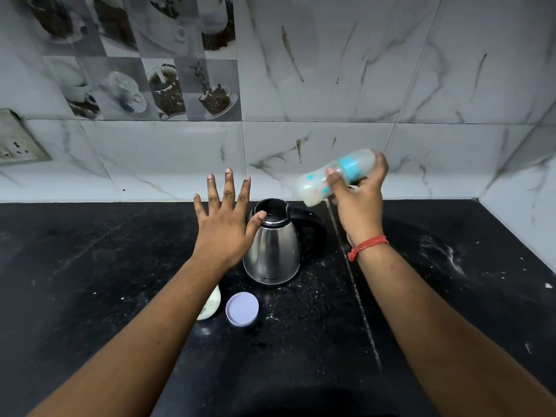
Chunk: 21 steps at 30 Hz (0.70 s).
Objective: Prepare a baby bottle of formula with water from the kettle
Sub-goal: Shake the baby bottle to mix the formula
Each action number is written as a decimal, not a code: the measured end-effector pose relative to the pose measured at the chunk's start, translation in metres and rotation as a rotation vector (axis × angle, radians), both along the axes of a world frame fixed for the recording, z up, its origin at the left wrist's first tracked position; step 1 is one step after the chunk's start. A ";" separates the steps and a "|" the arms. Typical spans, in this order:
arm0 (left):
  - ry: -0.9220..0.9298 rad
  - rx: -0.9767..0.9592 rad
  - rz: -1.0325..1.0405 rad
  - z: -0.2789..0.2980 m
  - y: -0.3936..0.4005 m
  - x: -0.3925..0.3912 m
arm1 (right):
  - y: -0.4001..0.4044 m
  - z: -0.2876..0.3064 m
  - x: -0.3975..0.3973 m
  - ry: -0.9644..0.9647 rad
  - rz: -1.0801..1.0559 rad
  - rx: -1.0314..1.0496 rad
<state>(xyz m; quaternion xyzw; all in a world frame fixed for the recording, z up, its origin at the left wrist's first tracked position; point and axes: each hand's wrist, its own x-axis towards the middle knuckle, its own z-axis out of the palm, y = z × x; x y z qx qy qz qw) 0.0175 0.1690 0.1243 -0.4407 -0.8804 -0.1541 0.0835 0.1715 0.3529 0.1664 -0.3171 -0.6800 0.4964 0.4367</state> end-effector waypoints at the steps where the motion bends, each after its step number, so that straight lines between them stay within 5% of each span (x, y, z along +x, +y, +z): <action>1: 0.003 0.005 -0.001 0.000 0.000 0.000 | -0.002 0.002 0.000 -0.014 0.034 -0.007; 3: 0.015 0.015 -0.014 0.001 -0.001 0.000 | -0.005 0.003 0.000 -0.145 0.119 0.029; 6: 0.000 0.006 -0.003 0.000 0.001 -0.002 | -0.002 0.000 0.002 0.022 -0.020 -0.004; 10: 0.007 0.006 -0.004 -0.002 0.000 0.000 | -0.004 0.005 0.002 -0.070 0.024 0.071; 13: -0.010 0.008 0.008 -0.002 0.002 0.001 | -0.001 0.010 0.000 0.088 -0.008 -0.002; 16: 0.003 0.018 0.002 -0.001 0.002 0.002 | -0.007 0.010 -0.002 -0.085 0.077 0.059; 19: -0.012 0.017 0.021 0.000 0.002 0.002 | -0.004 0.008 -0.002 0.111 -0.026 -0.009; 21: 0.003 0.012 0.019 0.000 0.000 0.002 | -0.007 0.010 -0.002 -0.089 0.094 0.051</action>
